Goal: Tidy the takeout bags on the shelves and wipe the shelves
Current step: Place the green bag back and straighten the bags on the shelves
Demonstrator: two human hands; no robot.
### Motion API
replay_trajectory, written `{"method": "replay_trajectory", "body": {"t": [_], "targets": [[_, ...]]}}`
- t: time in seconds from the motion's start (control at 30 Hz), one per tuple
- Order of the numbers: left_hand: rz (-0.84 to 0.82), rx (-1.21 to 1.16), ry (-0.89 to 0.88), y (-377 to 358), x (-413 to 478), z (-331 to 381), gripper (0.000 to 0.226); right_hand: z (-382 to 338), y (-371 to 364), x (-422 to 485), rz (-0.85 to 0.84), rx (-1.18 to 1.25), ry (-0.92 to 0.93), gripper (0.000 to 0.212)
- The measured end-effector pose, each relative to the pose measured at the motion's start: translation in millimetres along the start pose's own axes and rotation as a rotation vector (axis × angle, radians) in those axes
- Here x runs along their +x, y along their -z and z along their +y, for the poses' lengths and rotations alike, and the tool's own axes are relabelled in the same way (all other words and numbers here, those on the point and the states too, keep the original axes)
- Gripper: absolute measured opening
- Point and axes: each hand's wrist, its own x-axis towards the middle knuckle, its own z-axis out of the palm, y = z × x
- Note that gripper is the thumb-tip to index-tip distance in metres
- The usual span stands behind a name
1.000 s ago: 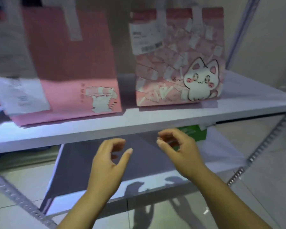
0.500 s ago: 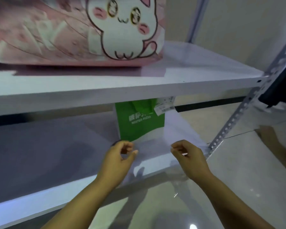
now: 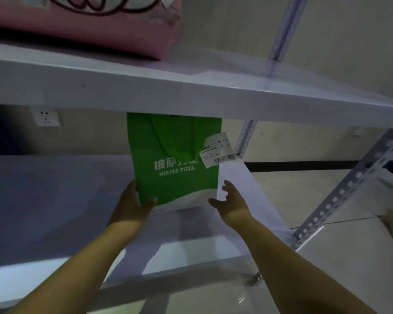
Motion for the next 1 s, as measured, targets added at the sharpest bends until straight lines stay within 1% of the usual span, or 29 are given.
{"method": "replay_trajectory", "body": {"t": [0.03,0.07,0.17,0.27,0.4,0.5,0.57,0.67,0.77,0.83,1.0], "targets": [[-0.017,-0.02,0.022,-2,0,1,0.053,-2,-1,3,-0.027,0.003,0.013,0.066],[-0.023,-0.021,0.038,-3,-1,2,0.048,-4,-3,5,-0.039,-0.004,0.03,0.055],[0.034,0.057,0.071,0,-2,1,0.03,-8,-2,1,0.011,-0.082,0.055,0.03],[0.068,0.021,0.053,6,-9,-1,0.004,-6,2,-14,0.057,-0.102,0.055,0.02],[0.065,-0.084,0.008,5,-33,-3,0.021,8,5,-47,0.116,0.03,0.017,0.005],[0.032,-0.076,-0.072,2,-57,-2,0.025,22,8,-73,0.185,0.1,-0.006,0.012],[-0.011,-0.081,-0.095,0,-71,-2,0.023,30,12,-89,0.228,0.124,-0.027,0.016],[-0.056,-0.109,-0.087,-2,-93,-2,0.026,40,18,-114,0.28,0.127,-0.074,0.01],[-0.096,-0.088,-0.053,-3,-115,2,0.027,44,26,-143,0.311,0.197,-0.107,0.011],[-0.12,-0.075,-0.028,-1,-131,9,0.03,43,34,-164,0.309,0.167,-0.138,0.014],[-0.241,-0.104,0.071,10,-172,39,0.02,31,67,-217,0.29,0.148,-0.27,0.014]]}}
